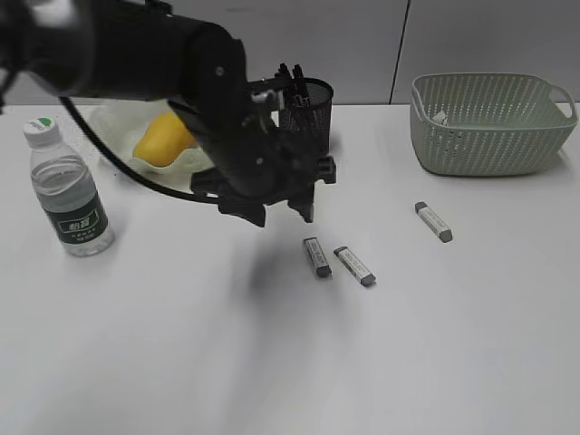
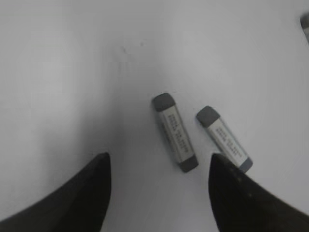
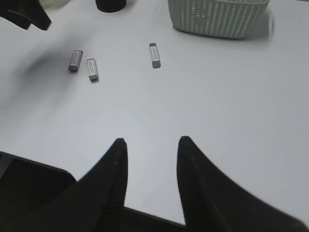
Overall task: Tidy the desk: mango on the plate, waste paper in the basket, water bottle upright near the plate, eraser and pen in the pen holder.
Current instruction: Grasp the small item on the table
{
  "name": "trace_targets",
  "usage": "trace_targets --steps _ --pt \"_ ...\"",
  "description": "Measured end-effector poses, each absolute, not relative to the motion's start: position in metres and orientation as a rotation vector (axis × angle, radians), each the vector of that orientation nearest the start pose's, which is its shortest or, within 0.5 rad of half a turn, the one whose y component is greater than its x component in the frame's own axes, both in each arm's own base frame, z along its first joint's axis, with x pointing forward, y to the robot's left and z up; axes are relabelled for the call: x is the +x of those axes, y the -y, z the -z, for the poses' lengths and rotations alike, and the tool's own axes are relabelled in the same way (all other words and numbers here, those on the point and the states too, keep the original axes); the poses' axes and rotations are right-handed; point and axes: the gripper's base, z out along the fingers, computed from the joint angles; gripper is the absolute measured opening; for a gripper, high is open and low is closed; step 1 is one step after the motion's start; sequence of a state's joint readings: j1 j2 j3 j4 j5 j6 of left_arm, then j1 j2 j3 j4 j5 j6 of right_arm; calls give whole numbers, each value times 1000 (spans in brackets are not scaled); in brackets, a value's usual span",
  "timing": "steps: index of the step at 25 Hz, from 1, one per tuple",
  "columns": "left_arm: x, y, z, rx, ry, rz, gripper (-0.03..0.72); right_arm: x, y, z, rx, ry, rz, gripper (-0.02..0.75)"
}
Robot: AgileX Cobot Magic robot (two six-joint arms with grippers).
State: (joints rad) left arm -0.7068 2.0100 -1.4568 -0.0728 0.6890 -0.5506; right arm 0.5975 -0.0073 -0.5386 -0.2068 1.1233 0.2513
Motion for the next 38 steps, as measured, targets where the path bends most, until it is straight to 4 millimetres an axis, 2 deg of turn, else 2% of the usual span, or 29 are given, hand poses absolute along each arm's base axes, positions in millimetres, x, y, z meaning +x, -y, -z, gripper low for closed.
trace_targets --steps 6,11,17,19,22,25,27,31,33,35,38 --pt "337 319 -156 -7 -2887 427 463 1 19 -283 -333 -2002 -293 290" --pt "338 327 -135 -78 -2957 277 414 1 19 -283 -334 -1996 -296 290" --pt "335 334 -119 -112 -2980 241 396 1 19 -283 -331 -1996 -298 290" --pt "334 336 -119 -107 -2979 244 390 1 19 -283 -325 -1997 -301 290" --pt "334 335 -118 -101 -2976 213 332 1 19 -283 -321 -1998 -304 290" --pt "335 333 -117 -91 -2971 168 196 1 19 -283 -318 -1998 -305 290" --pt "334 333 -117 -89 -2970 161 142 1 19 -283 -315 -1999 -307 290" --pt "336 333 -118 -67 -2944 158 142 1 19 -283 -313 -1999 -308 290" --pt "341 333 -122 2 -2874 138 142 1 19 -283 -312 -1999 -308 290" --pt "348 331 -138 113 -2753 91 142 1 19 -283 -311 -1999 -309 290" --pt "364 326 -184 217 -2514 163 142 1 19 -283 -311 -1999 -309 290"
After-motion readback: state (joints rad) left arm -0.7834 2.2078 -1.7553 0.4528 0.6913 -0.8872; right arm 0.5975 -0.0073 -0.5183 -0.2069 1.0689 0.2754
